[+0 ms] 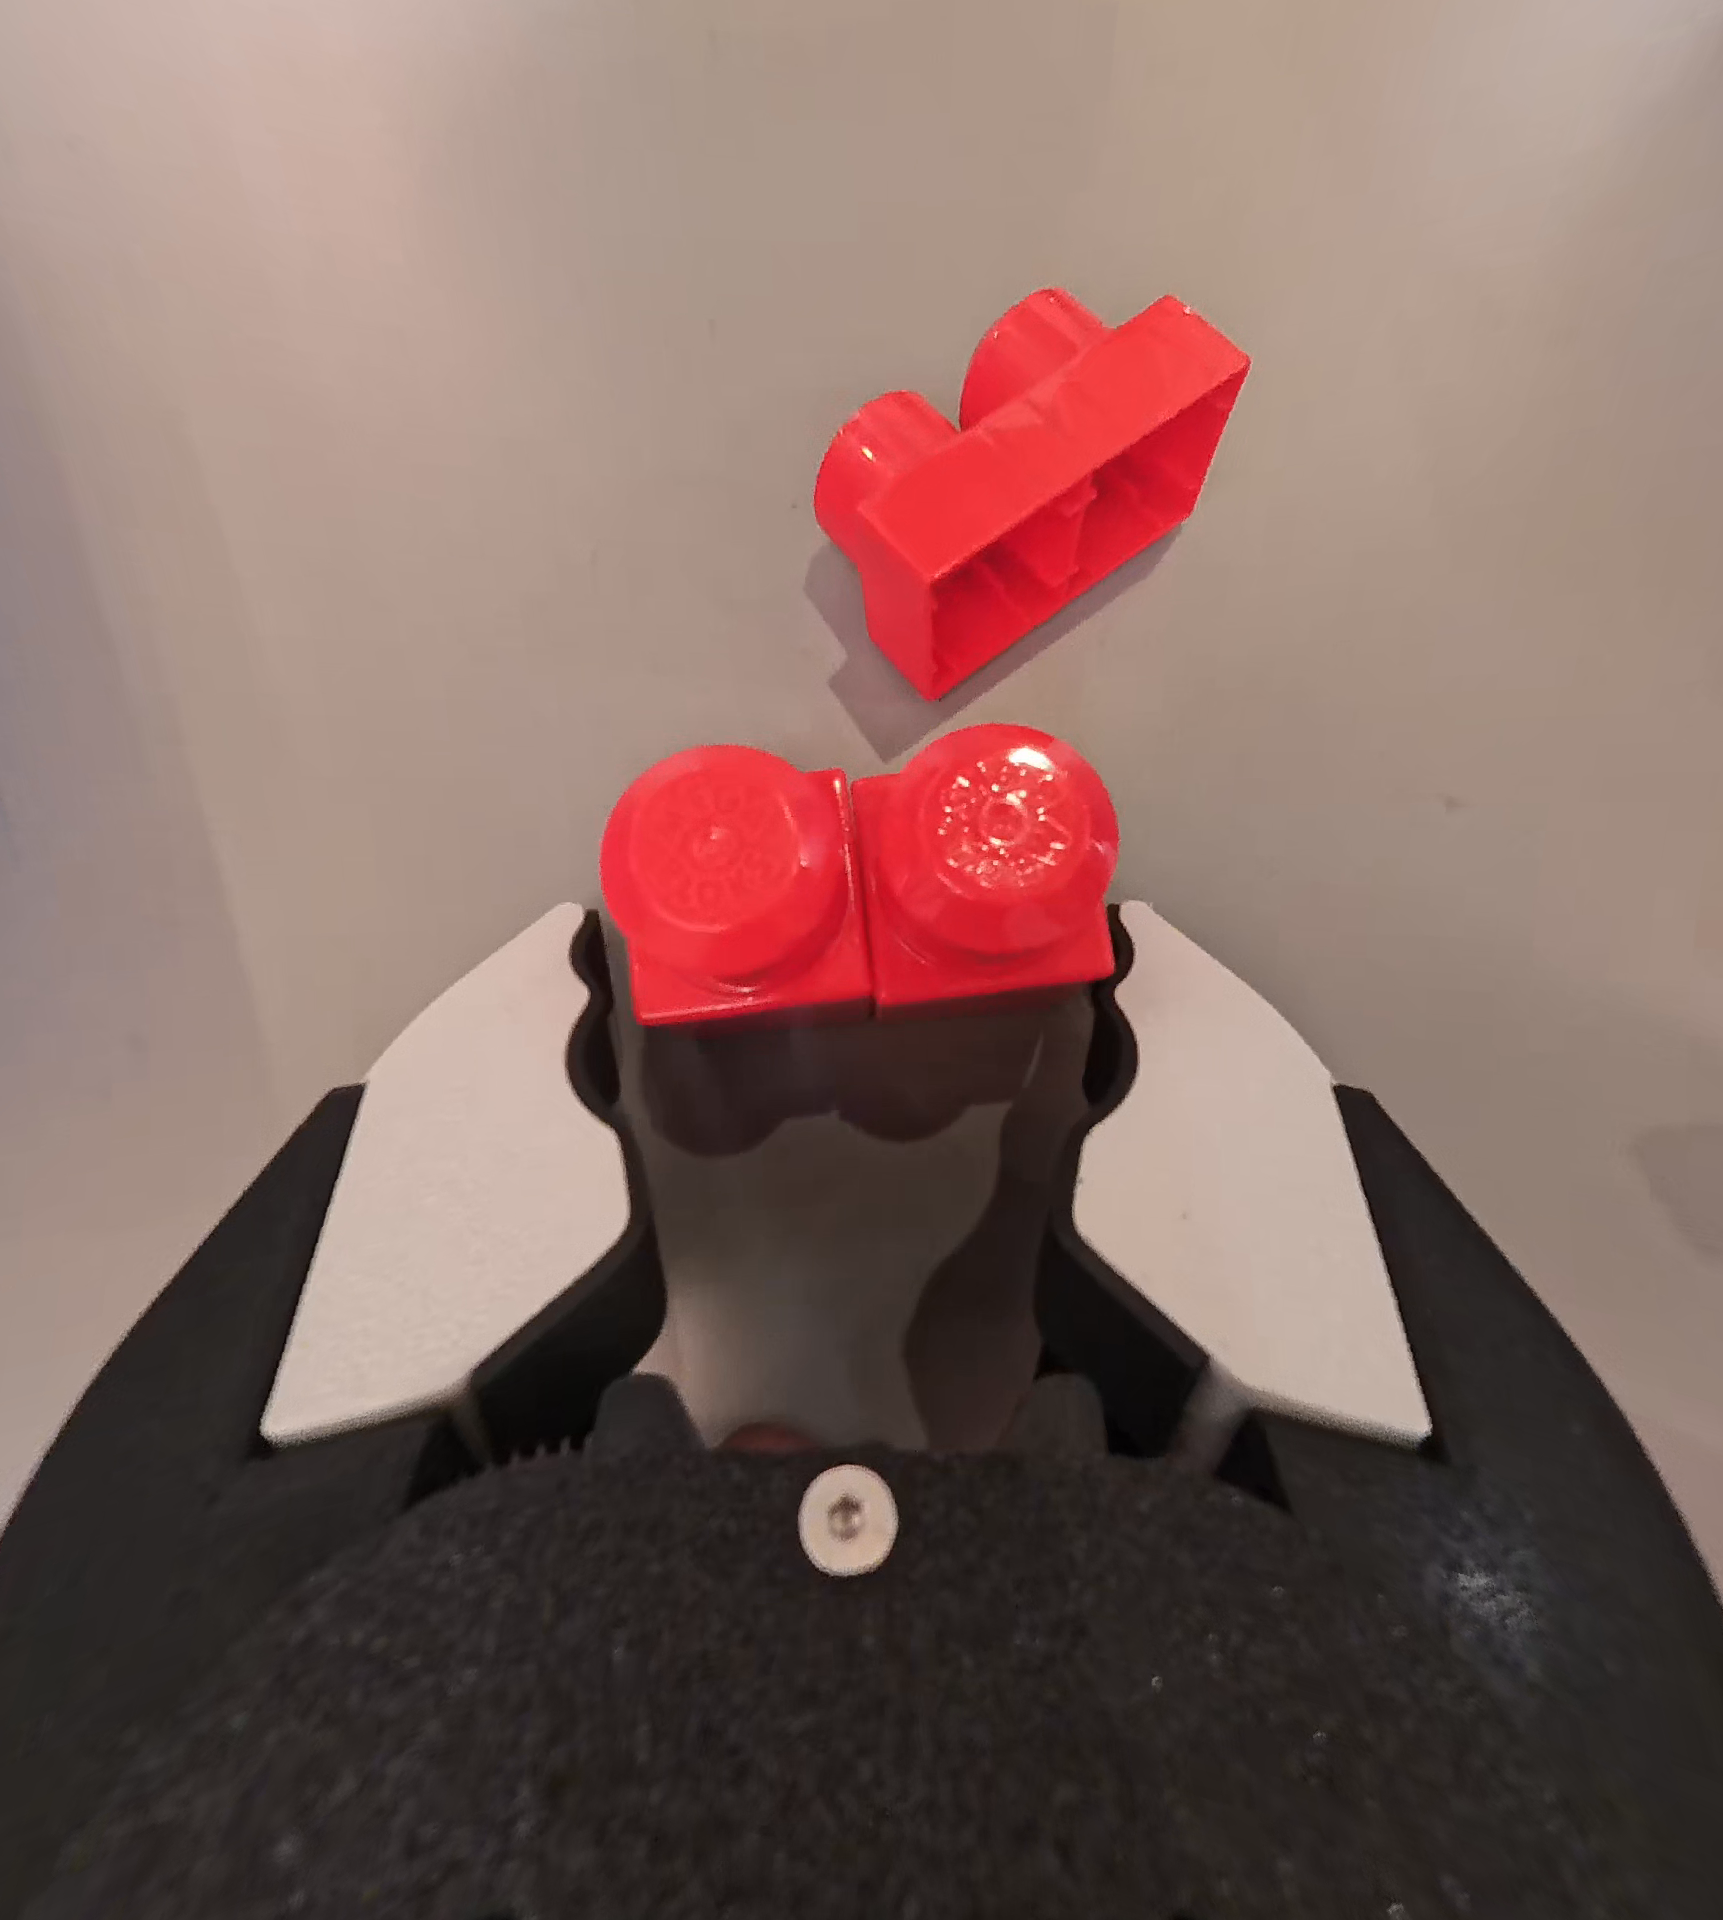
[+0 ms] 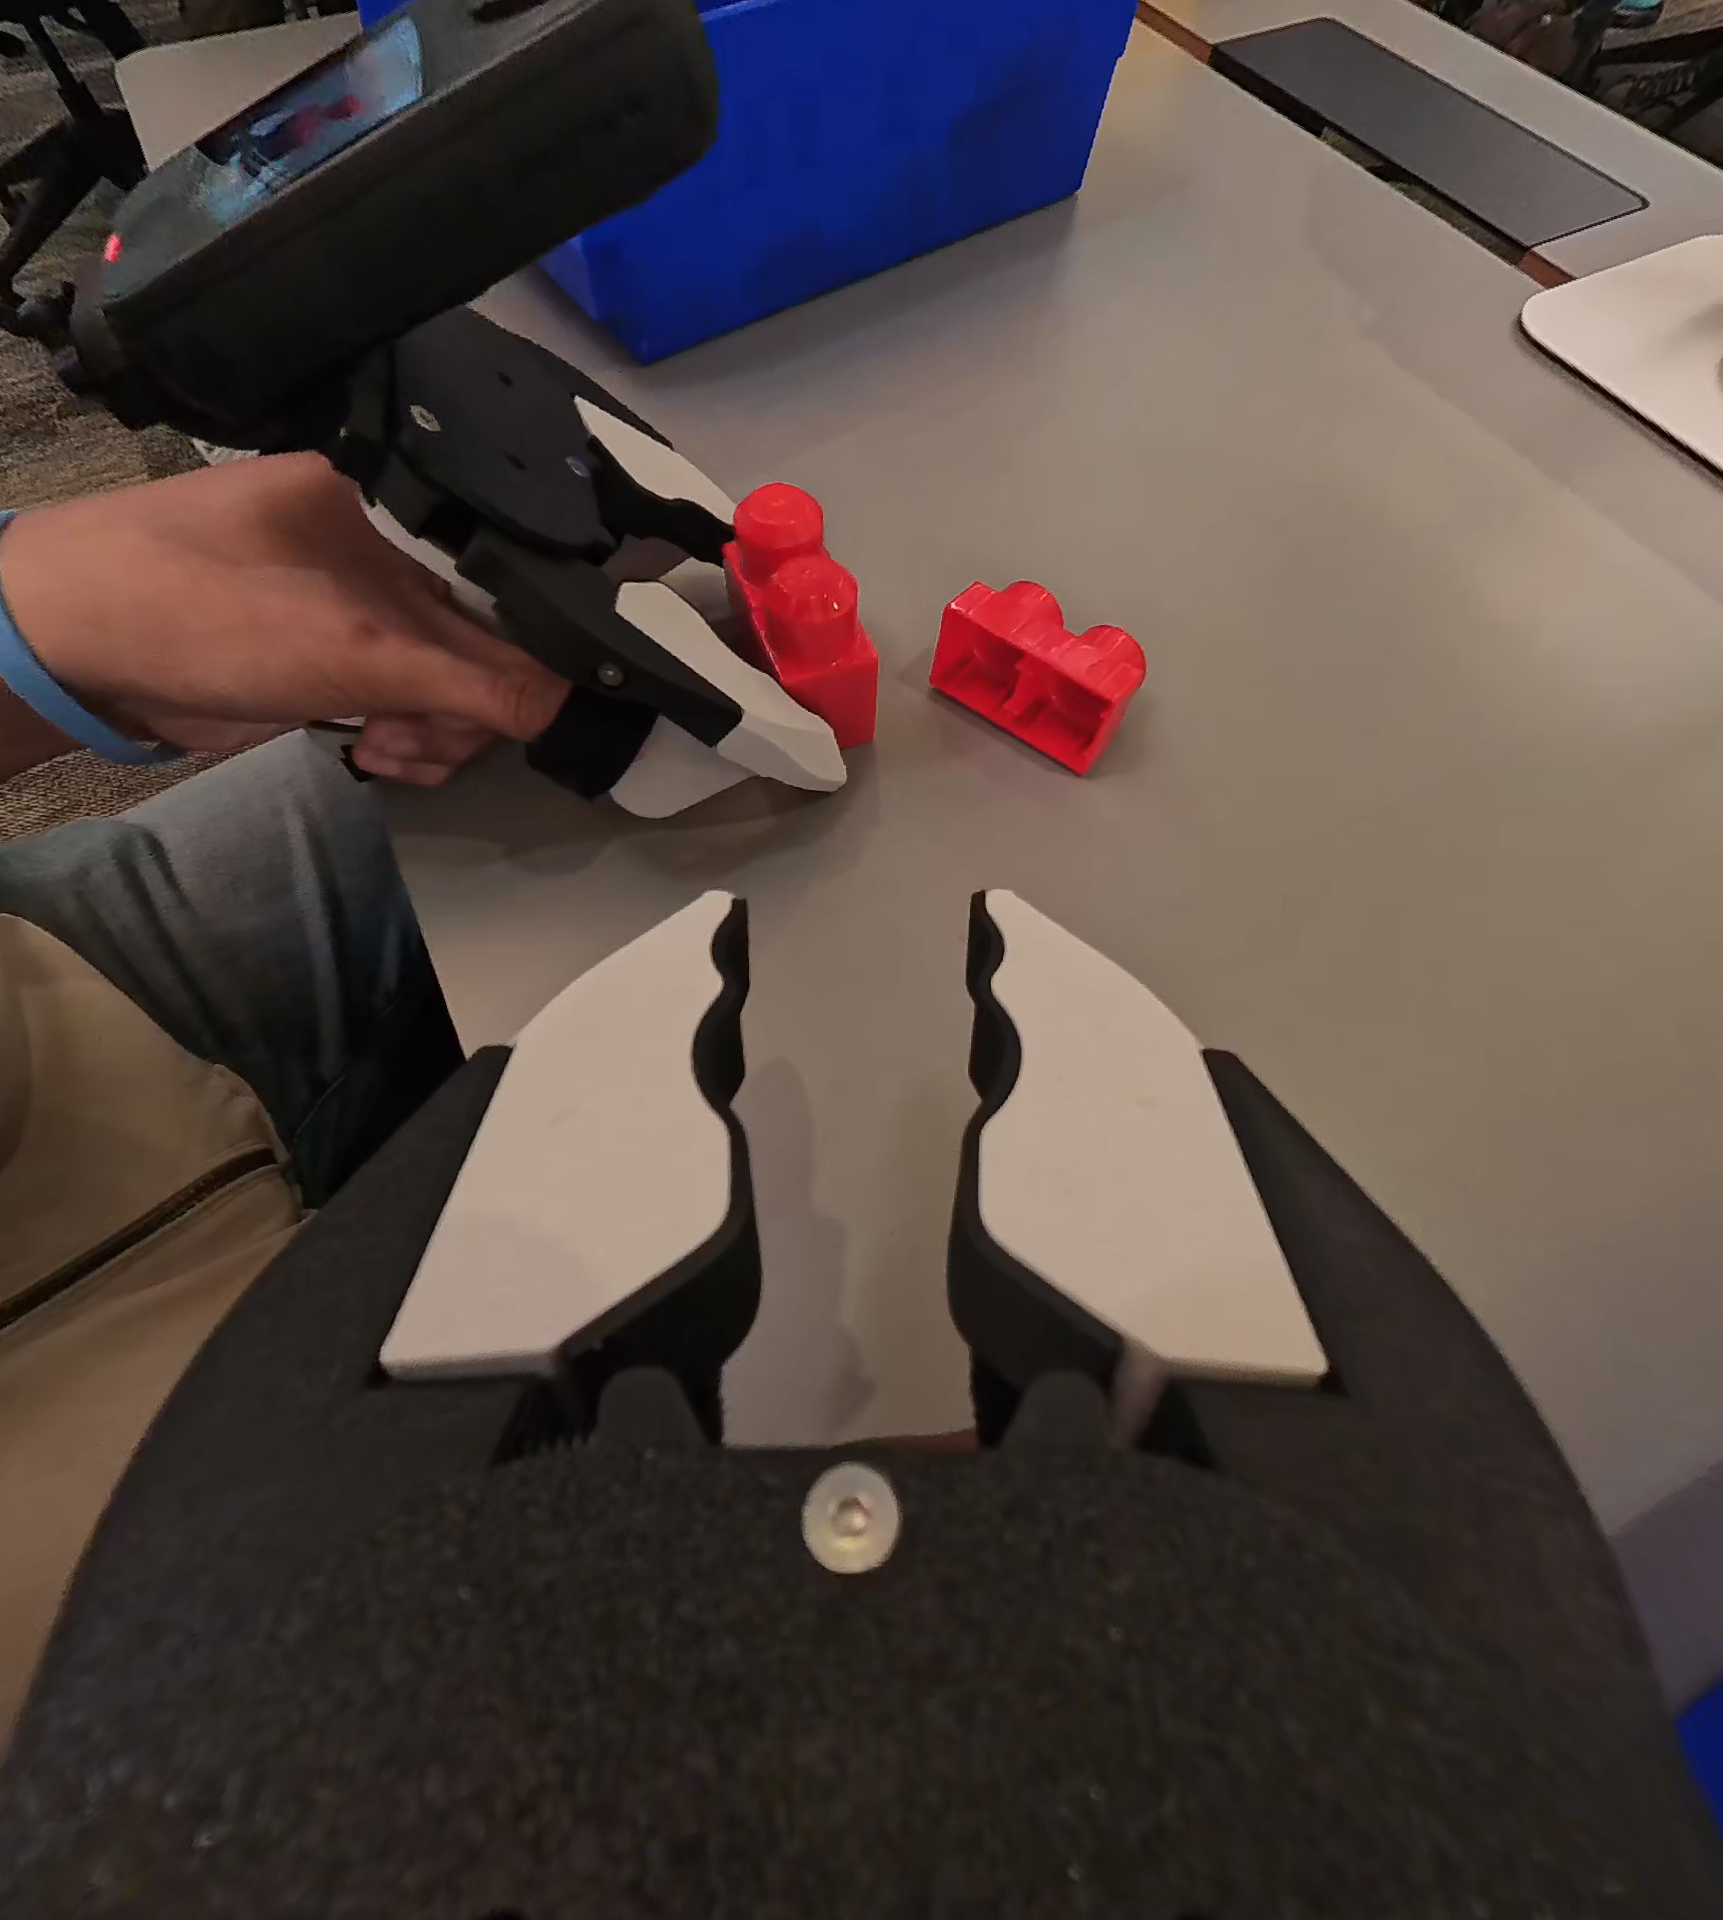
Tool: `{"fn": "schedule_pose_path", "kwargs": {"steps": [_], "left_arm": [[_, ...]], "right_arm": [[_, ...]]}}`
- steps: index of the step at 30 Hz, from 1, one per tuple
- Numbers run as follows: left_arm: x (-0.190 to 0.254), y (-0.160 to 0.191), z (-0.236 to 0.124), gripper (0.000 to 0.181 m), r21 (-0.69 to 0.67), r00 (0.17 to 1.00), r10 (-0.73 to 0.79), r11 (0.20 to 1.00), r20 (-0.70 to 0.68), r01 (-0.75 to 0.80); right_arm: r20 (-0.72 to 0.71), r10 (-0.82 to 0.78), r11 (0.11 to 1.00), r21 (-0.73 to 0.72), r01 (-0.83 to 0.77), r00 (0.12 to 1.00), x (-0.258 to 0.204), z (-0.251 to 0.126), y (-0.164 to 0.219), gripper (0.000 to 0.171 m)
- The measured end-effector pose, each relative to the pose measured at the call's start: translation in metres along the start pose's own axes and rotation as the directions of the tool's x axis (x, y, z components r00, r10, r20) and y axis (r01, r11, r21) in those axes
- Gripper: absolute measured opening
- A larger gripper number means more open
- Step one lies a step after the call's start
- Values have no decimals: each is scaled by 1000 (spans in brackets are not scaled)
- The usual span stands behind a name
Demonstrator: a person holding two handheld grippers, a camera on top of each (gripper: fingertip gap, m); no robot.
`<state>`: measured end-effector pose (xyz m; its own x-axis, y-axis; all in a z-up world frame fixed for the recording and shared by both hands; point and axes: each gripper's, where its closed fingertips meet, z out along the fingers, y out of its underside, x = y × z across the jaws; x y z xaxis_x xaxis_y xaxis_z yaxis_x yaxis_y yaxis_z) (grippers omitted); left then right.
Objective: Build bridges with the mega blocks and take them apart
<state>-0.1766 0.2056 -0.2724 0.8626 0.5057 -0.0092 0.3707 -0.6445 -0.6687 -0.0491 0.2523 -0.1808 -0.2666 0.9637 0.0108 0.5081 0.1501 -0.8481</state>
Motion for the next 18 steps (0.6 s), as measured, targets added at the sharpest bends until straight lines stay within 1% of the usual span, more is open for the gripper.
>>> {"fn": "schedule_pose_path", "kwargs": {"steps": [9, 14, 18], "left_arm": [[0, -2, 1, 85, 2, 1000, -8, 1000, -5, 8], [0, -3, 1, 92, 7, 999, -32, 999, 8, 32], [1, -6, 1, 92, 17, 997, -70, 997, 17, 70]], "right_arm": [[3, -4, 1000, -6, 4, 1000, -2, 0, 0, 40], [5, -4, 1000, -10, 4, 1000, -2, 0, 0, 40], [13, -3, 1000, -8, 3, 1000, -4, 1, 0, 40]]}}
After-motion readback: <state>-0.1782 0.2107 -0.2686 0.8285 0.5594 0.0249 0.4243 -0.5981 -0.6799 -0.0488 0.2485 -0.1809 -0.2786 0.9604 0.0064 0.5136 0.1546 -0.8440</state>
